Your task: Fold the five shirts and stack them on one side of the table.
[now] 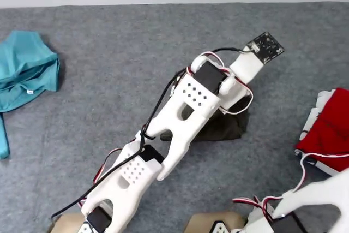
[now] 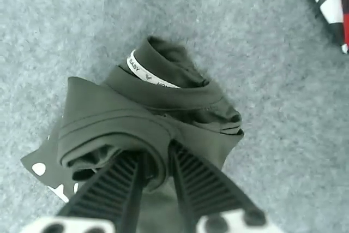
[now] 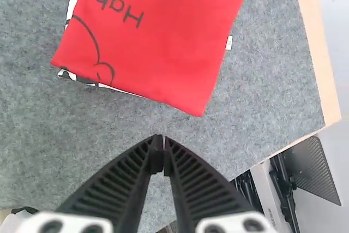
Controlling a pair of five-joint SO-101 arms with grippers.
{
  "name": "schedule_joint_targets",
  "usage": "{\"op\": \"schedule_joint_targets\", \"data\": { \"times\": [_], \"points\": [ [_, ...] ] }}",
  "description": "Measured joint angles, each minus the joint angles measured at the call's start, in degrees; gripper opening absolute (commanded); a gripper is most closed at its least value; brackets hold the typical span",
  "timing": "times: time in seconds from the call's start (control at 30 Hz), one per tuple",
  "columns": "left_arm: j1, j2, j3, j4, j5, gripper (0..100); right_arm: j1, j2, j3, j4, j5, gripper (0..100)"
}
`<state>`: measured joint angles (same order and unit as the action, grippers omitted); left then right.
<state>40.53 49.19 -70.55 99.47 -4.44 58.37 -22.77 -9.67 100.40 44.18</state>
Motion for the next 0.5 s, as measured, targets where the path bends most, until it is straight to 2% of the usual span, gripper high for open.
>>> {"op": "schedule_joint_targets", "data": {
  "times": [0.33, 0.5],
  "points": [
    [0.0, 3.0, -0.2, -4.7, 0.4, 1, 0.0, 0.0, 0.0, 0.0, 0.0, 1.0],
    [0.0, 4.7, -0.2, -4.7, 0.4, 14, 0.0, 0.0, 0.0, 0.0, 0.0, 1.0]
  ]
}}
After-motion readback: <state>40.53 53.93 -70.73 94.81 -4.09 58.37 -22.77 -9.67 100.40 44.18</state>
